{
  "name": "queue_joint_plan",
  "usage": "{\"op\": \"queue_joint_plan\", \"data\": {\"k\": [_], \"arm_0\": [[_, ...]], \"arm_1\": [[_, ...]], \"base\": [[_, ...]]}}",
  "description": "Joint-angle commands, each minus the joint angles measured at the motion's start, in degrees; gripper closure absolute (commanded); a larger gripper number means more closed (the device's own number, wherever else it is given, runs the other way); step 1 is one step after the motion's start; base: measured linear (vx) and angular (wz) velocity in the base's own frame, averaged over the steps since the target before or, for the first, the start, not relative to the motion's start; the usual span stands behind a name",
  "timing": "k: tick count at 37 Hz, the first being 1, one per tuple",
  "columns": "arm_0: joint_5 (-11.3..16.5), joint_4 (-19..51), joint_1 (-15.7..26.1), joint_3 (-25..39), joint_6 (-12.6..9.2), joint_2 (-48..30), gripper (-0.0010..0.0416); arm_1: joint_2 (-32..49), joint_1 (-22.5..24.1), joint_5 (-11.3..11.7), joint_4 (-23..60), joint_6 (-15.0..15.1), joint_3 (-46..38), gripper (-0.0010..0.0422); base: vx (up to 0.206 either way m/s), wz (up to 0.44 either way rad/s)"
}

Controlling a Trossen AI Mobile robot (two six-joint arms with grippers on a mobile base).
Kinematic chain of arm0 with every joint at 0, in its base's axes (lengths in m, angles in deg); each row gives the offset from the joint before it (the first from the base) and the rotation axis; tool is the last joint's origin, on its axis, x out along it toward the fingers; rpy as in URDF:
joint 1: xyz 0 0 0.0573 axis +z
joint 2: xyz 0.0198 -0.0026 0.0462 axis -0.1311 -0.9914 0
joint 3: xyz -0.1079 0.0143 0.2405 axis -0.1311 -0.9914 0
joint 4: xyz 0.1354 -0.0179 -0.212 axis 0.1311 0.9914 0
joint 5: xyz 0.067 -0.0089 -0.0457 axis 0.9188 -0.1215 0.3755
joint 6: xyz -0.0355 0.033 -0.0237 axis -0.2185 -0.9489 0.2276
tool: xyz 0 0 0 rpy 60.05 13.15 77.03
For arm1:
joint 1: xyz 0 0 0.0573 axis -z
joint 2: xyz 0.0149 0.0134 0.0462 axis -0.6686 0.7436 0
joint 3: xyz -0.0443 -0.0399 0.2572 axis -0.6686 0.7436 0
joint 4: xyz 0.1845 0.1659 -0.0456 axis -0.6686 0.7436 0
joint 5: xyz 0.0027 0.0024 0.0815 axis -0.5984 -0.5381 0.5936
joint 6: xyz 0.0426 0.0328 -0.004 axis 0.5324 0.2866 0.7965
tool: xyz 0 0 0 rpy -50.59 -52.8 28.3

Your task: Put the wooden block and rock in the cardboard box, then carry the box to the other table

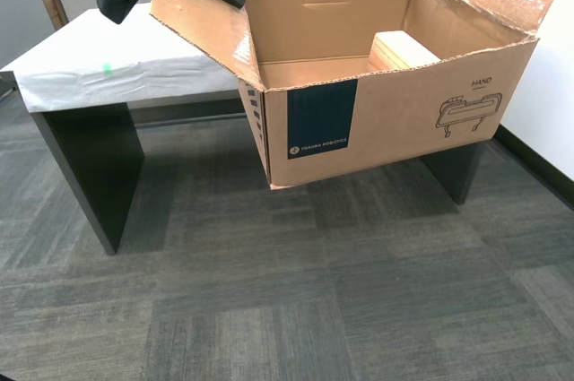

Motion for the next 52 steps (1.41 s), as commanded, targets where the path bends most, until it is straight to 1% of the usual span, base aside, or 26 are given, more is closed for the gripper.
{"op": "queue_joint_plan", "data": {"k": [1, 3, 4, 6, 11, 16, 18, 20, 25, 31, 34, 38, 41, 45, 52], "arm_0": [[0.90, -1.81, 0.09, 0.15, -1.25, 0.04, 0.0406], [0.90, -2.03, 0.13, 0.15, -1.25, 0.04, 0.0406], [0.90, -2.12, 0.13, 0.15, -1.25, 0.04, 0.0406], [0.90, -2.27, 0.13, 0.15, -1.27, 0.04, 0.0406], [0.90, -2.36, 0.13, 0.15, -1.25, 0.04, 0.0406], [0.90, -2.40, 0.15, 0.15, -1.22, 0.04, 0.0406], [0.90, -2.45, 0.15, 0.15, -1.16, 0.04, 0.0406], [0.87, -2.51, 0.15, 0.15, -0.81, 0.04, 0.0406], [0.85, -2.71, 0.15, 0.15, -0.57, 0.04, 0.0406], [0.85, -2.75, 0.17, 0.15, -0.57, 0.04, 0.0406], [0.85, -2.78, 0.17, 0.15, -0.61, 0.04, 0.0406], [0.85, -2.89, 0.17, 0.15, -0.70, 0.04, 0.0406], [0.85, -2.89, 0.17, 0.15, -0.98, 0.04, 0.0406], [0.85, -2.97, 0.17, 0.15, -0.98, 0.04, 0.0406], [0.85, -2.93, 0.20, 0.15, -0.98, 0.04, 0.0406]], "arm_1": [[0.00, 0.20, 0.28, -0.35, -3.37, 0.00, 0.0413], [0.00, 0.20, 1.68, -0.72, -5.40, 0.00, 0.0413], [0.00, 0.22, 1.95, -0.92, -6.27, 0.00, 0.0413], [0.00, 0.26, 1.92, -1.40, -8.11, 0.00, 0.0413], [0.00, 0.28, 2.01, -3.17, -14.21, 0.00, 0.0413], [0.00, 0.31, 3.43, -4.55, -19.87, 0.00, 0.0413], [0.00, 0.31, 3.45, -4.81, -22.34, 0.00, 0.0413], [0.00, 0.31, 3.45, -4.87, -24.09, 0.00, 0.0413], [0.00, 0.31, 3.52, -4.98, -26.88, 0.00, 0.0412], [0.00, 0.31, 5.22, -6.54, -28.52, 0.00, 0.0412], [0.00, 0.31, 5.27, -8.02, -29.57, 0.00, 0.0412], [0.00, 0.31, 5.60, -9.25, -30.10, 0.00, 0.0412], [0.00, 0.31, 6.45, -9.31, -32.09, 0.04, 0.0412], [0.00, 0.31, 6.54, -10.43, -33.42, 0.37, 0.0412], [0.00, 0.33, 6.54, -11.61, -34.86, 0.52, 0.0412]], "base": [[0.102, 0.014], [0.102, 0.010], [0.101, 0.007], [0.102, 0.000], [0.104, -0.005], [0.105, -0.017], [0.107, -0.024], [0.107, -0.024], [0.108, -0.024], [0.107, -0.022], [0.107, -0.017], [0.107, -0.017], [0.107, -0.018], [0.108, -0.019], [0.109, -0.018]]}}
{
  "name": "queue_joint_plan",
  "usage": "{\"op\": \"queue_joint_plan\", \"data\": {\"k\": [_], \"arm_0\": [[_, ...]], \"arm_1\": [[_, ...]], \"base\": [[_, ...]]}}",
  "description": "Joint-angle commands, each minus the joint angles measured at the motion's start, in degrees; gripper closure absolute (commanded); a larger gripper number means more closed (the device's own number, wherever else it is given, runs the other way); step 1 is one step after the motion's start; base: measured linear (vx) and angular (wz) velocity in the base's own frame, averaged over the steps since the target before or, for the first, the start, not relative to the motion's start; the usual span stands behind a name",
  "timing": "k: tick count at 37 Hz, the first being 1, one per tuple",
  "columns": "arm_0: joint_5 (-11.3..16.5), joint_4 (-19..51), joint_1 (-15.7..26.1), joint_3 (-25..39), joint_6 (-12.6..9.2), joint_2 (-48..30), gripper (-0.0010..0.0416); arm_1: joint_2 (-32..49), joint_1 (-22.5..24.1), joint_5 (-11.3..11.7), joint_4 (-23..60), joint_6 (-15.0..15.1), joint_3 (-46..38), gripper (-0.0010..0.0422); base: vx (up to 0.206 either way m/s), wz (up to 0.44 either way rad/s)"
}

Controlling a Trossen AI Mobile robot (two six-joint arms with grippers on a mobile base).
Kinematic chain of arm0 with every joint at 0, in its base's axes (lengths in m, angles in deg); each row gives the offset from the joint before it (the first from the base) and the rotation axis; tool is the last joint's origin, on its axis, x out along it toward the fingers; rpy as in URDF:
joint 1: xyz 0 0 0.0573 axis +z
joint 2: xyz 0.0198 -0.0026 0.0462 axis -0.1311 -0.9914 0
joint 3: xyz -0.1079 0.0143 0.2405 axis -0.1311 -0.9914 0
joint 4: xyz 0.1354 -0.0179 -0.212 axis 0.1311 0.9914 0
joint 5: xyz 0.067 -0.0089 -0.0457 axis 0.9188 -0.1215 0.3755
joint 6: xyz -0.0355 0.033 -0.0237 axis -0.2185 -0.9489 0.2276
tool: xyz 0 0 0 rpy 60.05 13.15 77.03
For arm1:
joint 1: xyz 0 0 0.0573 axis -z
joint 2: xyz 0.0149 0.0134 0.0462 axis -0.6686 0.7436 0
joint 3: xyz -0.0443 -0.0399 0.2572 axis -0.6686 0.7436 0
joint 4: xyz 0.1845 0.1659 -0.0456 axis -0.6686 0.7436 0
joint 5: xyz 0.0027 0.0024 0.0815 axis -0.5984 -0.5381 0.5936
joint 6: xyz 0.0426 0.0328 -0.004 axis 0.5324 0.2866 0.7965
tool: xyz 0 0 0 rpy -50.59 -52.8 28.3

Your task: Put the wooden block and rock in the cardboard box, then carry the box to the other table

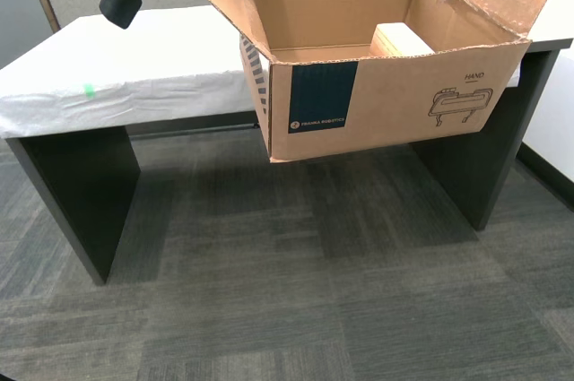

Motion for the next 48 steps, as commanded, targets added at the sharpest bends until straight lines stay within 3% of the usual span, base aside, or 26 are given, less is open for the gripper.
{"op": "queue_joint_plan", "data": {"k": [1, 10, 32, 41, 48], "arm_0": [[1.99, -0.22, 0.17, 0.13, -0.66, 0.04, 0.0406], [2.01, -0.22, 0.17, 0.13, -0.66, 0.04, 0.0406], [2.01, -0.15, 0.17, 0.13, 2.14, 0.04, 0.0406], [2.01, -0.22, 0.17, 0.13, 2.62, 0.04, 0.0406], [0.79, 0.15, 0.17, 0.13, 2.60, 0.04, 0.0406]], "arm_1": [[-0.02, 0.15, -1.07, -1.57, -1.27, -0.13, 0.0412], [-0.02, 0.15, 0.70, -3.02, -6.10, -0.13, 0.0412], [-0.02, 0.15, 1.88, -4.81, -6.08, -0.13, 0.0412], [-0.02, 0.13, 4.63, -4.79, -6.05, -0.13, 0.0412], [-0.02, 0.15, 4.63, -4.74, -6.03, -0.13, 0.0412]], "base": [[0.109, -0.023], [0.108, -0.009], [0.107, -0.006], [0.102, -0.006], [0.102, -0.007]]}}
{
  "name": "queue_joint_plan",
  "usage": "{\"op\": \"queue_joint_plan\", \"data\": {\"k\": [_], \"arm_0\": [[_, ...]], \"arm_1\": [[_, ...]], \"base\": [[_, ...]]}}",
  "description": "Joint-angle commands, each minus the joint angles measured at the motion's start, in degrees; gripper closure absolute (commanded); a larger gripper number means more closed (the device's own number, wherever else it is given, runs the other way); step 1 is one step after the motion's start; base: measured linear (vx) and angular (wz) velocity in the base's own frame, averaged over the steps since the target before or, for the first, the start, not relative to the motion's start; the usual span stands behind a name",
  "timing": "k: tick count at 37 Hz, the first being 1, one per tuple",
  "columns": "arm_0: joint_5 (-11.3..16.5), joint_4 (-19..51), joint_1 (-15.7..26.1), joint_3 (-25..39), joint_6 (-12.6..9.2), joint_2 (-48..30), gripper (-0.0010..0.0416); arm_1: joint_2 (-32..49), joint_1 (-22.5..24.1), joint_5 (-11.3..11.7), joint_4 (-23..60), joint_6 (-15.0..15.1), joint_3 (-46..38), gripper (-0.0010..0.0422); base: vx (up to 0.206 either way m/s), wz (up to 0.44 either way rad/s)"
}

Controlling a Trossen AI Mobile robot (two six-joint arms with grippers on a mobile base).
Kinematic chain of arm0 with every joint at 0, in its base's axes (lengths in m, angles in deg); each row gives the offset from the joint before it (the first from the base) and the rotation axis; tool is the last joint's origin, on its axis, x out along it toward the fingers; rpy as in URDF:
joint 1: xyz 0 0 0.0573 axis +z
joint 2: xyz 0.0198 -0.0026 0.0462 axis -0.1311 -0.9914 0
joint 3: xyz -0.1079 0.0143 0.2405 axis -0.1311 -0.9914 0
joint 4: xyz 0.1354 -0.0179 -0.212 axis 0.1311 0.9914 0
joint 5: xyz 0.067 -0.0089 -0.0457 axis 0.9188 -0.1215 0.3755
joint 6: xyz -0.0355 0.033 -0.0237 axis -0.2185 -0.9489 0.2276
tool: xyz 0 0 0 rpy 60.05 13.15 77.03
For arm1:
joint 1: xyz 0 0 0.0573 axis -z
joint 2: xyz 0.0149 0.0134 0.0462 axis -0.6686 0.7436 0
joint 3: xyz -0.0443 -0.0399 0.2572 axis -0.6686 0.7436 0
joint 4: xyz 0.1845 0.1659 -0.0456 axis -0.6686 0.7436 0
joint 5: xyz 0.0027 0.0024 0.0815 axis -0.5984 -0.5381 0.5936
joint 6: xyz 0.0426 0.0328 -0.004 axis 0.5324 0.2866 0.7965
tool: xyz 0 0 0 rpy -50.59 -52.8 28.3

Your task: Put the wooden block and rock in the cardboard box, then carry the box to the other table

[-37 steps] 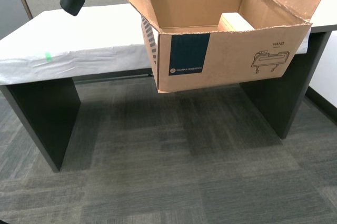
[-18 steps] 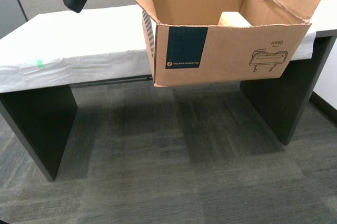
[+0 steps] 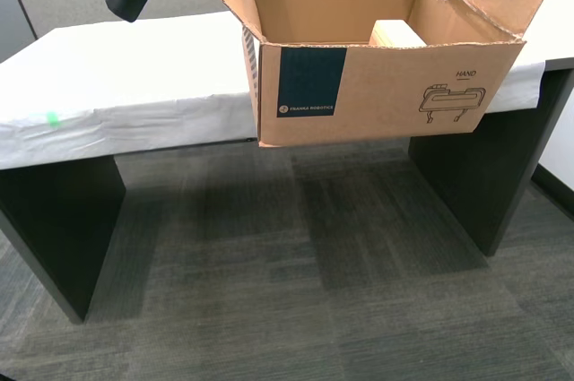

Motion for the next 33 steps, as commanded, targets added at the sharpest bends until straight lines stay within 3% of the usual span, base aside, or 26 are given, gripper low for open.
{"op": "queue_joint_plan", "data": {"k": [1, 15, 27, 33], "arm_0": [[1.18, 0.33, 0.20, 0.13, -0.15, 0.04, 0.0406], [1.18, 0.92, 0.22, 0.13, -0.07, 0.04, 0.0406], [1.20, 3.50, 0.24, 0.13, 3.34, 0.04, 0.0406], [1.20, 3.19, 0.28, 0.13, 3.45, 0.04, 0.0406]], "arm_1": [[-0.02, 0.15, -0.76, -1.01, -0.57, -0.13, 0.0412], [-0.02, 0.11, 0.26, -1.20, 0.85, -0.13, 0.0413], [-0.04, 0.09, 0.35, -0.35, 0.85, -0.13, 0.0412], [-0.07, 0.09, 1.11, -0.15, 0.28, -0.13, 0.0412]], "base": [[0.106, -0.011], [0.116, -0.003], [0.130, -0.006], [0.126, 0.032]]}}
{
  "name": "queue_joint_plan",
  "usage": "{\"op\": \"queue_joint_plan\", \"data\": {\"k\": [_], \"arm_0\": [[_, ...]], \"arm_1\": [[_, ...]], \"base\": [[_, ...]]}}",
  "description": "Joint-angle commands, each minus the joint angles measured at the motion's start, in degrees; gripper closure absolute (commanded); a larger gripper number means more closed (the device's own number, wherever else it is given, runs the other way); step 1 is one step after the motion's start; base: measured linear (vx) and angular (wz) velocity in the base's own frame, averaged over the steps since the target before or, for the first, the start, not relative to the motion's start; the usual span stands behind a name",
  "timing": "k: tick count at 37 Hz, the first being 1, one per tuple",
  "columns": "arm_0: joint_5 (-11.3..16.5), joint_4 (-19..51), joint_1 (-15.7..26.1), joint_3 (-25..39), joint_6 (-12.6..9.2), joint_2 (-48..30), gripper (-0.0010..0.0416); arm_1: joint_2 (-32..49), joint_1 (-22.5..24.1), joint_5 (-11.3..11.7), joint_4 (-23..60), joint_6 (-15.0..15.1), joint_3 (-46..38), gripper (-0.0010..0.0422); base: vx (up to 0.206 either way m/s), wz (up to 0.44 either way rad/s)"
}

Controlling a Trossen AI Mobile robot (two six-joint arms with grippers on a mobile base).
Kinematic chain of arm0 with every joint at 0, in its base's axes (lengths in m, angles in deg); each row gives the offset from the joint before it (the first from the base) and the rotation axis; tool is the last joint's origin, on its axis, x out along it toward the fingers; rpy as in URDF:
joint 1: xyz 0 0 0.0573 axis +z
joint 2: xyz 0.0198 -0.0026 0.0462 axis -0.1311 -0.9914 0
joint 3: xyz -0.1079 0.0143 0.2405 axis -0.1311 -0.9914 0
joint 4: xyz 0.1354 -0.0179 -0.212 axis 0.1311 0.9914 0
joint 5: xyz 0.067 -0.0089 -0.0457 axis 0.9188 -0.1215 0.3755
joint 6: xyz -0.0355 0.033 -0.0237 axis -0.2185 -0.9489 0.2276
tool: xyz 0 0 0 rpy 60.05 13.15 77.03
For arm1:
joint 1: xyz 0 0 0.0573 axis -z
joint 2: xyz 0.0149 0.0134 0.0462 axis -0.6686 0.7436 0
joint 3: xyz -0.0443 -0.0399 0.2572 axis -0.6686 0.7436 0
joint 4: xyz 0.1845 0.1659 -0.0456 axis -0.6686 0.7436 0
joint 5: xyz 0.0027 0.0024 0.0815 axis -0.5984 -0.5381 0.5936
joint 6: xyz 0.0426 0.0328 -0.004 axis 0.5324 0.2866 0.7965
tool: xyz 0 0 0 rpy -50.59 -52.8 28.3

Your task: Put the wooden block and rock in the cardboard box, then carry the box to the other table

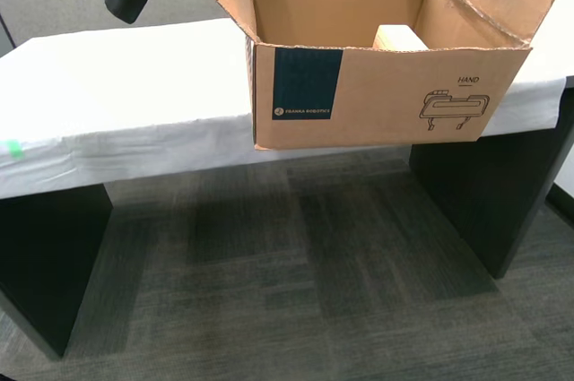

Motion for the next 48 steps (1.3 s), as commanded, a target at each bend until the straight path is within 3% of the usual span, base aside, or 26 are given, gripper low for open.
{"op": "queue_joint_plan", "data": {"k": [1, 4, 9, 19, 32, 38, 42, 48], "arm_0": [[1.60, -0.24, 0.24, 0.13, 0.04, 0.04, 0.0406], [1.62, -0.37, 0.28, 0.13, 0.04, 0.04, 0.0406], [1.62, -0.35, 0.31, 0.13, 0.55, 0.04, 0.0406], [1.62, -0.37, 0.35, 0.13, 0.66, 0.04, 0.0406], [1.84, -0.55, 0.46, 0.13, 0.31, 0.04, 0.0406], [2.27, -0.63, 1.18, 0.13, -0.87, 0.04, 0.0406], [2.23, -0.92, 1.53, 0.13, -1.27, 0.04, 0.0406], [2.21, -2.75, 1.88, 0.13, -3.56, 0.04, 0.0406]], "arm_1": [[-0.07, 0.07, 0.35, -0.59, -0.94, -0.13, 0.0412], [-0.13, 0.07, 1.31, 0.22, -0.76, -0.13, 0.0412], [-0.15, 0.00, 0.92, 0.44, 0.26, -0.13, 0.0412], [-0.39, 0.00, -0.66, 1.31, 5.27, -0.13, 0.0412], [-0.42, 0.00, -0.39, 1.33, 9.35, -0.11, 0.0412], [-0.42, -0.09, -0.66, 1.38, 9.40, -0.13, 0.0413], [-0.42, -0.17, -2.64, 1.42, 10.64, -0.11, 0.0413], [-0.42, -0.39, -3.37, 2.84, 11.96, -0.11, 0.0413]], "base": [[0.128, 0.089], [0.128, 0.142], [0.132, 0.151], [0.133, 0.062], [0.141, 0.052], [0.146, 0.173], [0.140, 0.079], [0.141, 0.053]]}}
